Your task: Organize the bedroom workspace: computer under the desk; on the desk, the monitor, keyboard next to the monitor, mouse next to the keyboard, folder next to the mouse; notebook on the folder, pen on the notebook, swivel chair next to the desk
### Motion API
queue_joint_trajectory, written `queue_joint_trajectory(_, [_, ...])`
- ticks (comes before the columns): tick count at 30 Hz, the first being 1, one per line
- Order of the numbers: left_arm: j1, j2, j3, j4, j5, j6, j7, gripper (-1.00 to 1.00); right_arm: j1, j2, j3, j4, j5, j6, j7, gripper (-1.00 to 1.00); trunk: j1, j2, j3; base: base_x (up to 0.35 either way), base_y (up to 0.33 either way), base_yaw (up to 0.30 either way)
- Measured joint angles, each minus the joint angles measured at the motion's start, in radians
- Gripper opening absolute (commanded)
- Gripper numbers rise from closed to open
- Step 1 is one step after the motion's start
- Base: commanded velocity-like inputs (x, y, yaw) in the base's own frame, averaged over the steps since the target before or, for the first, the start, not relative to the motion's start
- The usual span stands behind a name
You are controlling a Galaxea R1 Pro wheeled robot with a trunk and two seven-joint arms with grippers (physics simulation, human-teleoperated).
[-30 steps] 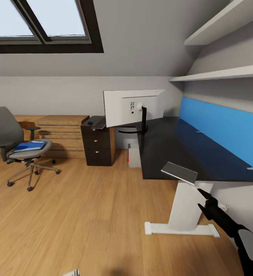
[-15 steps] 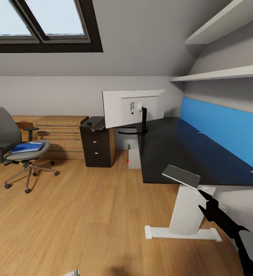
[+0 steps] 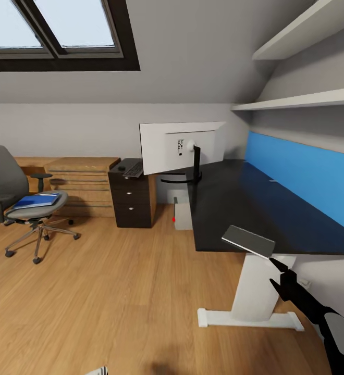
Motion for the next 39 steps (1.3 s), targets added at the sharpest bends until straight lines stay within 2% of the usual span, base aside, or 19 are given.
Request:
queue_joint_trajectory(6, [0.0, 0.0, 0.0, 0.0, 0.0, 0.003, 0.0, 1.0, 0.0, 0.0, 0.0, 0.0, 0.0, 0.0, -0.001, 1.0, 0.0, 0.0, 0.0, 0.045, 0.007, 0.0])
queue_joint_trajectory(16, [0.0, -0.001, -0.002, 0.0, 0.0, 0.005, 0.0, 1.0, 0.0, 0.001, 0.002, 0.0, 0.0, 0.0, -0.001, 1.0, -0.038, 0.07, 0.031, 0.003, 0.0, 0.0])
queue_joint_trajectory(39, [0.0, 0.0, -0.002, 0.0, 0.0, 0.006, 0.0, 1.0, 0.0, 0.004, 0.003, 0.0, 0.001, -0.002, -0.001, 1.0, -0.038, 0.07, 0.031, 0.063, 0.019, 0.0])
